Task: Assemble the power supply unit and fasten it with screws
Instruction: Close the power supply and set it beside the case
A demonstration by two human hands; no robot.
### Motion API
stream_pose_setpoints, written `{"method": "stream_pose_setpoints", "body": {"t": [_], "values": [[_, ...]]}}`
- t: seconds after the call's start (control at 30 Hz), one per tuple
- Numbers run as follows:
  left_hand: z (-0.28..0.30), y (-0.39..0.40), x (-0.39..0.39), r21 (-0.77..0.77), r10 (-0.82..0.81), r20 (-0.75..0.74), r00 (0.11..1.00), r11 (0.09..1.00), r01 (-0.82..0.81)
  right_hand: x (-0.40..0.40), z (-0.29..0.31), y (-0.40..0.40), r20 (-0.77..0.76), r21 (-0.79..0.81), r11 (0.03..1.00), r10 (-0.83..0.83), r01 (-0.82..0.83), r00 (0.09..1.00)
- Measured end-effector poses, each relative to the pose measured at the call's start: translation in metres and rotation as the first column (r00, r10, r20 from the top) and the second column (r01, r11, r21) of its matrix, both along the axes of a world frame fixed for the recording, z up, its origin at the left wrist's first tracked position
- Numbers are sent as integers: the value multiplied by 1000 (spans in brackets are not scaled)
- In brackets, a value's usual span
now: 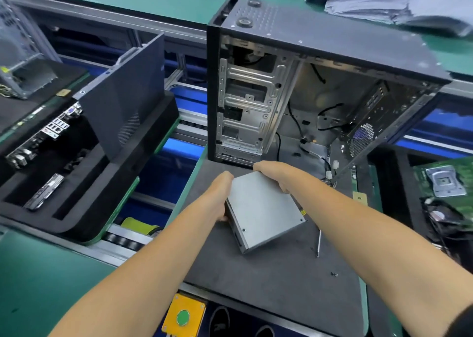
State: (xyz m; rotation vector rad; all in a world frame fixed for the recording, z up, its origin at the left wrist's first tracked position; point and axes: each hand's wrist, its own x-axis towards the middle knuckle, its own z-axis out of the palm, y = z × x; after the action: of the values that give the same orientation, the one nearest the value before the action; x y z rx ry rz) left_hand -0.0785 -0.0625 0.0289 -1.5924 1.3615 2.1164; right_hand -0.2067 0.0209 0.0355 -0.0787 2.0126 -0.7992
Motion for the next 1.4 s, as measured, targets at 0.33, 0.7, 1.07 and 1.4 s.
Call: {"method": "stream_pose_setpoints", "body": {"t": [0.33,0.7,1.07,1.4], "values": [[34,5,-22,-386,107,-131,986,910,-150,-7,37,19,90,-290,931,-205,223,975],[19,4,-12,-534,90,-422,902,780,-328,-10,36,19,-165,-324,926,-255,192,953],[6,-42,-1,-201,36,-533,845,965,-168,-5,48,6,-264,-181,983,-8,-41,964],[-2,-51,-1,-274,-128,-586,800,961,-47,-5,51,4,-285,-207,976,3,-64,959]]}}
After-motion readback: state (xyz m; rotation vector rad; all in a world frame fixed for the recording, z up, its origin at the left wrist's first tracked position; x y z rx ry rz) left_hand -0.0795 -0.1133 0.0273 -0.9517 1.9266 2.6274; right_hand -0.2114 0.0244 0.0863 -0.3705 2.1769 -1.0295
